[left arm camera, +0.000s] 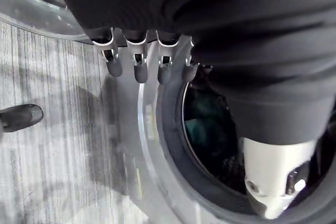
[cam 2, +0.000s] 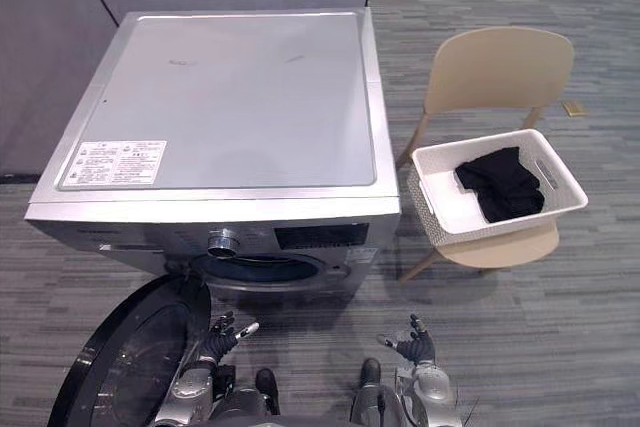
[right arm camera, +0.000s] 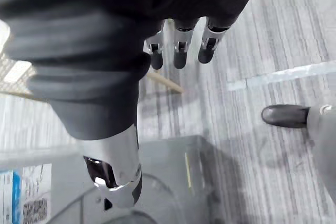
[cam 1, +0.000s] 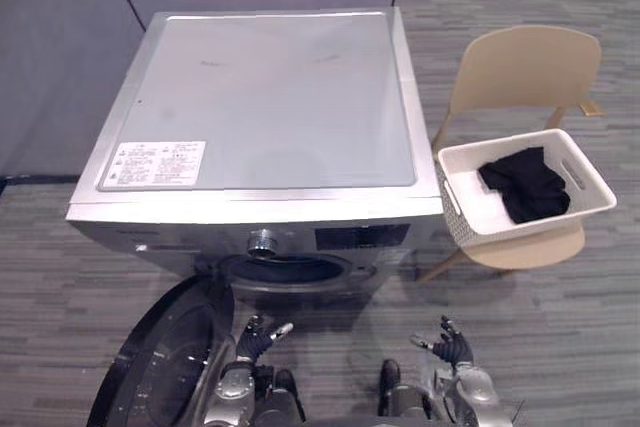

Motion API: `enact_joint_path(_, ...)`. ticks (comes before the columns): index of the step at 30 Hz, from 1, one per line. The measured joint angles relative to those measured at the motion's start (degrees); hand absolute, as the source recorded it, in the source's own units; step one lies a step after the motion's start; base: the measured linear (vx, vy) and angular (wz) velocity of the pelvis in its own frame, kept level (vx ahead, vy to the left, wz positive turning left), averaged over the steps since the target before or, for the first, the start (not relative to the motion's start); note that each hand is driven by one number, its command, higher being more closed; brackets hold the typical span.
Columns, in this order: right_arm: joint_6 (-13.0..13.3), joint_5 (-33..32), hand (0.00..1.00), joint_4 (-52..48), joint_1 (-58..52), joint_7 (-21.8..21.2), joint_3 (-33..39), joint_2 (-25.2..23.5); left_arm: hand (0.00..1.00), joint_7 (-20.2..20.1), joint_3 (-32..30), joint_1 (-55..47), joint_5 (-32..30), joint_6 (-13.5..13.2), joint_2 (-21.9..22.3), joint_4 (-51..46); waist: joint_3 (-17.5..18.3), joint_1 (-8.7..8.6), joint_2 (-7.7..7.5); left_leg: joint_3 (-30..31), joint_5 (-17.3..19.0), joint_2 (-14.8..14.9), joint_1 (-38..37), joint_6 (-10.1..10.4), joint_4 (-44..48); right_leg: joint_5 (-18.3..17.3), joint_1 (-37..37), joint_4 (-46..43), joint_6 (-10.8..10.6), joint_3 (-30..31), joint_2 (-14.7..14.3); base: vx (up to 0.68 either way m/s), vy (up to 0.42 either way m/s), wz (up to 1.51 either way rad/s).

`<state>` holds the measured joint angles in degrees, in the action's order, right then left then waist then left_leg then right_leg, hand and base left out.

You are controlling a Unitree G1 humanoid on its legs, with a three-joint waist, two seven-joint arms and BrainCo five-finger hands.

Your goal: Pick up the laundry basket with both hands and put the clothes into the washing machine.

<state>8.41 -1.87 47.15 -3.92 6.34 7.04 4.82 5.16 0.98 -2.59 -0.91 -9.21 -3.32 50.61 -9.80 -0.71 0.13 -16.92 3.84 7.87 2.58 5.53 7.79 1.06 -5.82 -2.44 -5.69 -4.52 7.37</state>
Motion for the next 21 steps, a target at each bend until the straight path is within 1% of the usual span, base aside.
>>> enact_joint_path(2,0.0,-0.5,0.00,0.4,0.5,0.1,0.1,0.0,0.00,0.0,0.2,0.2,-0.3,0.0,-0.4,1.1,0.0,-0.04,-0.24,-1.5,0.3,-0.1,0.0,0.0,0.2,2.2,-1.8,1.2,-0.1,3.6,-0.5,-0.13,0.030,-1.26)
enact_joint_path(3,0.0,-1.0,0.00,0.6,1.5,0.2,-0.1,0.1,0.00,0.0,0.1,0.4,-1.0,0.1,-0.5,1.8,0.0,0.02,-0.19,-2.5,3.1,0.2,0.5,-0.1,1.4,3.6,-4.2,2.1,-0.6,8.1,-1.4,-0.16,0.013,-1.72)
enact_joint_path(4,-0.1,-1.2,0.00,0.8,2.6,0.2,-0.3,0.2,0.00,0.0,0.1,0.4,-1.3,0.1,-0.6,1.8,-0.1,0.06,-0.21,-3.0,5.8,0.3,0.9,-0.1,2.6,4.7,-6.2,2.8,-0.5,11.6,-2.5,-0.21,0.015,-2.08)
enact_joint_path(5,-0.1,-1.6,0.00,0.8,3.8,0.4,-0.6,0.0,0.00,0.0,0.0,0.7,-1.5,0.3,-1.0,1.9,-0.5,-0.06,-0.97,-6.1,6.9,0.4,1.1,-0.7,3.5,4.1,-7.4,4.1,1.0,12.1,-2.3,-0.20,0.028,-2.03)
enact_joint_path(6,-0.1,-1.7,0.00,0.8,4.8,0.9,-0.9,0.1,0.00,0.0,0.1,1.5,-1.8,0.7,-1.0,2.4,-0.5,-0.31,-0.04,-10.5,7.2,1.9,0.8,-1.6,3.0,1.4,-8.0,5.5,6.3,5.3,-2.1,-0.16,0.026,-1.78)
enact_joint_path(7,-0.1,-1.9,0.00,0.8,5.3,1.1,-0.9,0.1,0.00,0.0,0.2,2.0,-2.0,0.9,-0.7,2.4,-0.7,-0.25,0.32,-13.0,7.2,3.5,0.7,-1.6,3.0,1.1,-8.8,4.3,7.9,-0.2,-2.0,-0.11,-0.001,-2.06)
enact_joint_path(8,-0.1,-2.0,0.00,0.8,5.6,1.1,-1.5,-0.1,0.00,0.1,0.6,2.6,-2.1,1.1,-1.5,2.4,-1.0,-0.10,0.75,-17.9,7.1,5.7,-0.9,-1.0,3.9,0.3,-10.5,-2.9,9.4,-13.8,-1.1,0.01,-0.037,-2.00)
enact_joint_path(9,-0.1,-2.0,0.00,0.8,5.2,1.2,-2.0,-0.1,0.00,0.0,0.9,2.6,-2.7,1.2,-2.7,2.4,-0.4,-0.22,-0.43,-21.7,7.5,5.9,-2.4,-0.4,4.7,-2.3,-9.8,-8.0,12.7,-24.2,0.5,0.03,-0.045,-1.94)
enact_joint_path(10,-0.1,-2.0,0.00,1.0,5.1,1.2,-2.3,0.1,0.00,0.0,0.9,2.7,-3.0,1.2,-3.0,2.5,-0.3,-0.11,-0.64,-23.4,7.8,6.1,-3.0,0.0,5.3,-2.8,-9.1,-8.3,12.9,-28.0,1.4,0.08,-0.069,-1.96)
enact_joint_path(11,-0.1,-2.0,0.00,1.5,6.0,1.2,-2.6,0.1,0.00,0.1,1.1,2.6,-3.5,1.3,-3.7,2.4,-0.2,-0.07,-0.86,-27.0,8.0,7.2,-4.6,0.2,6.3,-4.2,-8.0,-10.4,15.1,-37.0,3.3,0.08,-0.123,-1.98)
enact_joint_path(12,-0.1,-2.0,0.00,1.7,6.1,1.2,-2.7,0.0,0.00,0.1,1.2,2.7,-3.8,1.4,-4.0,2.4,-0.2,-0.06,-0.91,-28.5,8.3,7.3,-6.2,0.7,6.4,-4.3,-7.4,-11.9,14.9,-41.5,4.4,0.09,-0.141,-1.99)
enact_joint_path(13,-0.1,-2.0,0.00,1.7,6.1,1.2,-2.9,0.0,0.00,0.1,1.2,2.7,-3.8,1.4,-4.1,2.4,-0.2,0.00,-0.86,-29.2,8.7,7.4,-7.0,1.3,6.6,-4.0,-7.4,-12.7,14.2,-42.5,4.7,0.13,-0.169,-1.88)
enact_joint_path(14,-0.1,-2.0,0.00,1.9,5.9,1.2,-3.8,0.2,0.00,0.1,1.2,2.8,-3.8,1.4,-4.0,3.0,-0.7,-0.13,-0.09,-31.0,10.6,9.3,-9.0,4.4,9.5,-4.9,-8.5,-15.2,10.4,-39.0,3.3,0.17,-0.159,-1.81)
enact_joint_path(15,-0.1,-2.1,0.00,2.1,6.1,1.1,-4.8,0.2,0.00,0.1,1.1,3.1,-3.8,1.5,-4.0,3.8,-0.9,-0.10,0.24,-31.8,11.3,12.2,-9.8,5.2,15.1,-6.3,-9.1,-16.9,10.4,-35.7,2.0,0.19,-0.163,-1.76)
enact_joint_path(16,-0.1,-2.1,0.00,2.1,5.8,1.0,-5.4,0.2,0.00,0.1,1.1,3.0,-3.8,1.5,-4.0,3.8,-0.9,-0.10,0.24,-31.6,11.2,13.8,-9.6,5.1,19.1,-6.9,-9.0,-17.0,10.1,-34.1,1.0,0.21,-0.174,-1.66)
enact_joint_path(17,-0.1,-2.1,0.00,2.1,5.8,0.9,-6.7,0.5,0.00,0.1,0.7,2.7,-3.7,1.4,-3.9,4.0,-1.3,-0.17,1.12,-27.9,9.6,19.0,-7.5,0.5,31.1,-7.9,-7.8,-16.1,10.8,-30.6,-2.4,0.19,-0.163,-1.65)
enact_joint_path(18,-0.1,-2.1,0.00,2.2,6.0,0.9,-7.5,0.7,0.00,0.1,0.7,2.7,-3.7,1.3,-3.2,4.2,-1.7,-0.25,1.83,-21.4,10.6,20.6,-4.2,-0.8,39.3,-8.0,-6.9,-15.1,10.9,-27.7,-4.5,0.16,-0.142,-1.62)
enact_joint_path(19,-0.1,-2.2,0.00,2.3,6.2,1.0,-7.6,0.7,0.00,0.1,0.7,2.7,-3.6,1.2,-2.7,4.3,-1.9,-0.28,2.10,-17.7,11.2,20.0,-2.2,-0.5,42.2,-8.1,-6.5,-14.6,11.1,-26.5,-5.3,0.13,-0.074,-1.52)
enact_joint_path(20,-0.1,-2.7,0.00,3.3,7.0,1.0,-7.5,1.2,0.00,0.1,0.6,2.7,-3.4,1.1,-1.5,4.7,-2.2,-0.19,2.33,-9.3,12.9,15.9,2.5,1.1,44.6,-8.2,-5.2,-13.1,11.3,-23.0,-6.7,0.20,-0.021,-1.40)
enact_joint_path(21,-0.1,-3.4,0.00,4.0,7.2,1.0,-7.4,1.4,0.00,0.1,0.7,2.6,-3.1,1.1,-0.8,5.2,-2.5,0.16,2.29,-4.5,13.2,12.3,5.2,1.0,43.2,-8.2,-3.6,-11.7,11.3,-20.6,-7.4,0.22,-0.005,-1.37)
